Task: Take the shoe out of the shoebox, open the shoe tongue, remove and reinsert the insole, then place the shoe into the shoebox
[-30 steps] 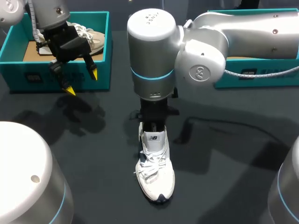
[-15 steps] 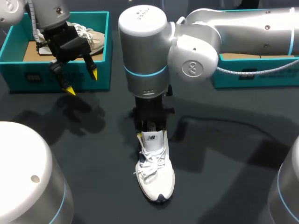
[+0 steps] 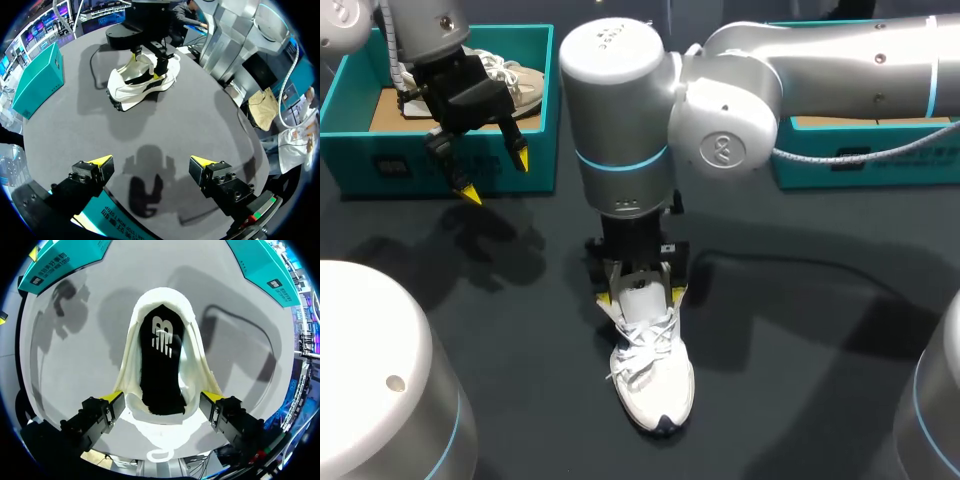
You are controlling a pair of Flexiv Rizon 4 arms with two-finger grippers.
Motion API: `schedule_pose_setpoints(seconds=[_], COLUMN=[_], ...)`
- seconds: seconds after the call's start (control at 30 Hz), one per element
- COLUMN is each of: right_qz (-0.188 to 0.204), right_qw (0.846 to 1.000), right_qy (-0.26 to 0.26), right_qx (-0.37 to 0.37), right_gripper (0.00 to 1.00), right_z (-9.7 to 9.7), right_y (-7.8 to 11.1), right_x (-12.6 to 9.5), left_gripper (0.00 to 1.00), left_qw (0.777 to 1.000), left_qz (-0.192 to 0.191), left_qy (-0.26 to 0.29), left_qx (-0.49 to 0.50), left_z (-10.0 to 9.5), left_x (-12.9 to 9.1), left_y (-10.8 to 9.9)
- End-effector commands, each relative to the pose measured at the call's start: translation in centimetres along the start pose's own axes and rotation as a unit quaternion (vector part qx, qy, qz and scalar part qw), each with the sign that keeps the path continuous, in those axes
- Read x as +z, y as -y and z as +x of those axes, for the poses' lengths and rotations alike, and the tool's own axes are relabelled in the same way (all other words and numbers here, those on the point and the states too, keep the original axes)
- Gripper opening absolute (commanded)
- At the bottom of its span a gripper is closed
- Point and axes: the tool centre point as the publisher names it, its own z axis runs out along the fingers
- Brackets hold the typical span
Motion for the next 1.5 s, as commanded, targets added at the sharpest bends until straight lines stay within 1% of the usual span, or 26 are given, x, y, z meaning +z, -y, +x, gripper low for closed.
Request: schedule_pose_setpoints(seconds=[0.03, 0.4, 0.47, 0.57, 0.67, 0.93, 1.0, 1.03, 1.13, 1.17, 1.2, 1.33, 1.5], right_qz=[-0.006, -0.019, -0.022, -0.027, -0.031, -0.036, -0.037, -0.037, -0.039, -0.039, -0.04, -0.045, -0.047], right_qw=[1.0, 1.0, 1.0, 0.999, 0.999, 0.999, 0.999, 0.999, 0.999, 0.999, 0.999, 0.998, 0.998], right_qy=[0.0, 0.004, 0.006, 0.01, 0.012, 0.017, 0.018, 0.021, 0.023, 0.023, 0.024, 0.03, 0.032], right_qx=[0.004, 0.013, 0.014, 0.016, 0.017, 0.014, 0.016, 0.02, 0.026, 0.026, 0.026, 0.018, 0.004], right_gripper=[1.0, 1.0, 0.96, 0.78, 0.67, 0.68, 0.64, 0.58, 0.47, 0.41, 0.38, 0.34, 0.33], right_z=[-0.1, -0.8, -0.9, -1.1, -1.3, -1.1, -0.9, -0.8, -0.6, -0.6, -0.5, -0.1, 0.0], right_y=[0.6, 1.6, 1.8, 2.1, 2.4, 3.7, 4.4, 4.8, 5.4, 5.5, 5.6, 5.2, 4.4], right_x=[0.2, -0.2, -0.3, -0.7, -1.0, -2.0, -2.4, -2.6, -2.8, -2.9, -3.0, -3.3, -3.2], left_gripper=[1.0, 1.0, 1.0, 1.0, 1.0, 1.0, 1.0, 1.0, 1.0, 1.0, 1.0, 1.0, 1.0], left_qw=[1.0, 1.0, 1.0, 1.0, 1.0, 1.0, 1.0, 1.0, 1.0, 1.0, 1.0, 1.0, 1.0], left_qz=[-0.001, -0.001, -0.001, -0.001, -0.001, -0.001, -0.001, -0.001, -0.001, -0.001, -0.001, -0.001, -0.001], left_qy=[0.0, 0.0, 0.0, 0.0, 0.0, 0.0, 0.0, 0.0, 0.0, 0.0, 0.0, 0.0, 0.0], left_qx=[0.0, 0.0, 0.0, 0.0, 0.0, 0.0, 0.0, 0.0, 0.0, 0.0, 0.0, 0.0, 0.0], left_z=[0.0, 0.0, 0.0, 0.0, 0.0, 0.0, 0.0, 0.0, 0.0, 0.0, 0.0, 0.0, 0.0], left_x=[0.0, 0.0, 0.0, 0.0, 0.0, 0.0, 0.0, 0.0, 0.0, 0.0, 0.0, 0.0, 0.0], left_y=[0.0, 0.0, 0.0, 0.0, 0.0, 0.0, 0.0, 0.0, 0.0, 0.0, 0.0, 0.0, 0.0])
